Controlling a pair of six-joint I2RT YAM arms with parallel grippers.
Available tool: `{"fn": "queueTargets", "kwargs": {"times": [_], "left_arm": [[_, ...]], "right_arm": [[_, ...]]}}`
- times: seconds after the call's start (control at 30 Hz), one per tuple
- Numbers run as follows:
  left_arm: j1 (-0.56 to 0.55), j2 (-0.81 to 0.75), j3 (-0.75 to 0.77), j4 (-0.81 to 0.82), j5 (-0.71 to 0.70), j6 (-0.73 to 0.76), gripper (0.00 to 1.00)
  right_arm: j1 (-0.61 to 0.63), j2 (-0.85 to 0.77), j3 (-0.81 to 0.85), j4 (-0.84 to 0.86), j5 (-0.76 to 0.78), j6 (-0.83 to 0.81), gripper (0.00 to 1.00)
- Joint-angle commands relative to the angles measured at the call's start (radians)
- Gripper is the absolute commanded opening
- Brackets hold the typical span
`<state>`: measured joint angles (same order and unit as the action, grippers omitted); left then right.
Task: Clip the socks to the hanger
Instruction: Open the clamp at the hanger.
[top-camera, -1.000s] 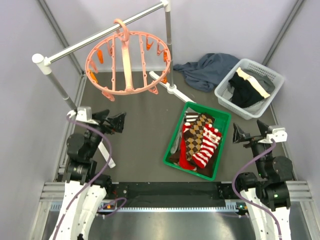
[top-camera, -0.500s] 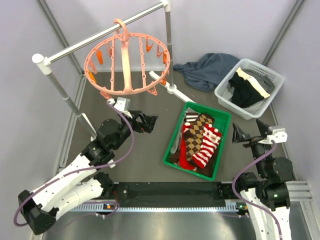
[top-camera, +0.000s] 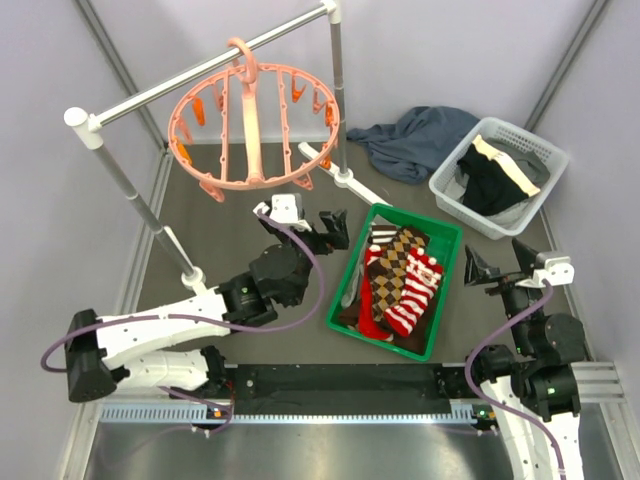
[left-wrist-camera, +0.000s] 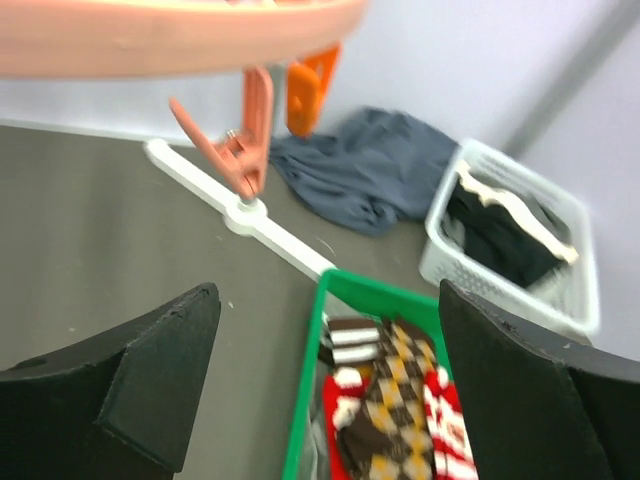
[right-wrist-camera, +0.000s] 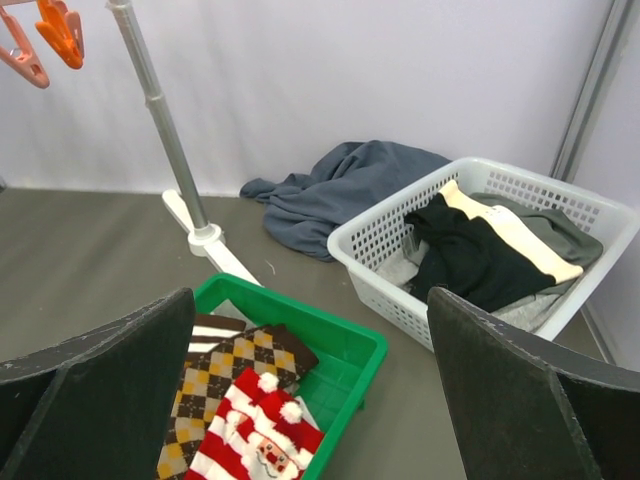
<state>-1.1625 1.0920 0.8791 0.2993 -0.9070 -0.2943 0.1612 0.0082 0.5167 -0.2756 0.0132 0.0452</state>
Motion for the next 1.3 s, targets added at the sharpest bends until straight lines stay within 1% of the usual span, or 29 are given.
{"fn": "queueTargets", "kwargs": {"times": [0.0,0.03,0.17,0.23,0.3,0.33,0.47,0.63,0.73,0.87,1.07,1.27], "left_arm": [[-0.012,0.060,0.060,0.171,-0.243,0.081,0.91],[-0.012,0.072,0.067,0.193,-0.285,0.104,0.86],[-0.012,0.137,0.113,0.271,-0.343,0.225,0.80],[-0.011,0.144,0.116,0.342,-0.349,0.259,0.78],[0.001,0.152,0.135,0.347,-0.363,0.282,0.77],[0.007,0.157,0.142,0.334,-0.368,0.281,0.77],[0.035,0.149,0.187,0.207,-0.319,0.181,0.71],[0.064,0.141,0.233,0.074,-0.273,0.104,0.69],[0.080,0.140,0.253,0.037,-0.259,0.087,0.64],[0.090,0.147,0.264,0.023,-0.256,0.083,0.61],[0.109,0.166,0.284,0.004,-0.239,0.080,0.54],[0.118,0.169,0.285,0.018,-0.225,0.083,0.52]], "right_arm": [[0.015,-0.105,0.002,0.039,0.007,0.005,0.99],[0.017,-0.105,0.002,0.039,0.007,0.004,0.99],[0.021,-0.105,0.003,0.036,0.007,0.004,0.99],[0.024,-0.106,0.005,0.036,0.005,0.004,0.99],[0.024,-0.106,0.006,0.033,0.007,0.005,0.99],[0.024,-0.106,0.006,0.032,0.007,0.005,0.99],[0.029,-0.105,0.006,0.032,0.008,0.005,0.99],[0.031,-0.106,0.008,0.027,0.007,0.007,0.99],[0.031,-0.106,0.009,0.026,0.008,0.005,0.99],[0.034,-0.106,0.012,0.024,0.008,0.008,0.99],[0.041,-0.106,0.014,0.022,0.008,0.007,0.99],[0.041,-0.106,0.016,0.021,0.004,0.007,0.99]]}}
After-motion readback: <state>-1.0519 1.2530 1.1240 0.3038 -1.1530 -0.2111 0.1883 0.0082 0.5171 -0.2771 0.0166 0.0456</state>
